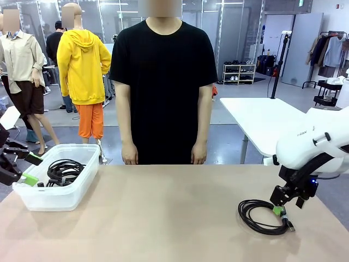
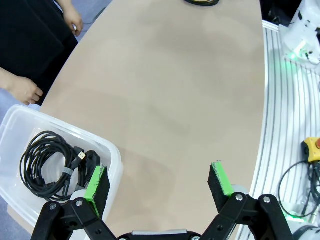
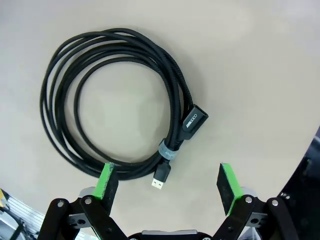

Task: Organize and store the cables.
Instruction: Place the USB Extension Cable into the Organizing box.

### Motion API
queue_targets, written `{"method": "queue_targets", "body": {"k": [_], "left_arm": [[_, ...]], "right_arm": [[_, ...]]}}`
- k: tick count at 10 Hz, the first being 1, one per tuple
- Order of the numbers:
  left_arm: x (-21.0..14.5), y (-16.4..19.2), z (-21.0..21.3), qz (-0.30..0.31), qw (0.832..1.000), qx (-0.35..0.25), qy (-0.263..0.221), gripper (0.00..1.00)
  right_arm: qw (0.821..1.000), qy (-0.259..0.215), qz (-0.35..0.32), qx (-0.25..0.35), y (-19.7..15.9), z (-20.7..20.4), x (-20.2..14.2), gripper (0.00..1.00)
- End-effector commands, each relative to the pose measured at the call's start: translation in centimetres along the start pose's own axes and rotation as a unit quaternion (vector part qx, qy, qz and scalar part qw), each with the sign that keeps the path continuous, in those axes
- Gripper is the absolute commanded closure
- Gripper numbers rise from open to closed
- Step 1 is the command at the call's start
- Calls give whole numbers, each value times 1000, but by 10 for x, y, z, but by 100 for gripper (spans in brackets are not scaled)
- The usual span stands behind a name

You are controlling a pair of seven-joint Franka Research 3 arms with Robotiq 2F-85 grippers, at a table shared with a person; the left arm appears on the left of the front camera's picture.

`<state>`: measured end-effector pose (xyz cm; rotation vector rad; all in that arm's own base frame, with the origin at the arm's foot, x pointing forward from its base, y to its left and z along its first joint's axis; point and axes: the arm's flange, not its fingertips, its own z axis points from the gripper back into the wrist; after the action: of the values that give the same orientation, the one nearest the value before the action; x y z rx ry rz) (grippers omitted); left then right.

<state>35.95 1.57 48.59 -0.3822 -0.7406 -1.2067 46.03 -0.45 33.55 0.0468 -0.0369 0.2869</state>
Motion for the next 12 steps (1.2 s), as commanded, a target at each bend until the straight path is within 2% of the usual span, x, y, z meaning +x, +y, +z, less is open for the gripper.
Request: {"method": "queue_targets", "body": {"k": [1,5,6,7,8,9,10,12], "left_arm": [[1,2,1,7,1000,-1,1,0],[1,2,1,7,1000,-1,1,0],[1,2,1,7,1000,-1,1,0],[1,2,1,7,1000,-1,1,0],[1,2,1,7,1000,-1,1,0],[1,2,1,7,1000,-1,1,0],[1,2,1,7,1000,-1,1,0],[1,2,1,7,1000,-1,1,0]], "right_arm": [[999,19,-33,-6,5,-7,12,0],[998,26,-57,2,0,-26,11,0],[998,26,-60,2,-1,-29,10,18],[998,18,-65,2,-4,-31,10,54],[997,17,-71,2,-5,-32,11,78],[997,12,-76,-1,-6,-33,11,65],[997,11,-80,-2,-7,-33,11,100],[997,12,-81,0,-7,-35,11,100]]}}
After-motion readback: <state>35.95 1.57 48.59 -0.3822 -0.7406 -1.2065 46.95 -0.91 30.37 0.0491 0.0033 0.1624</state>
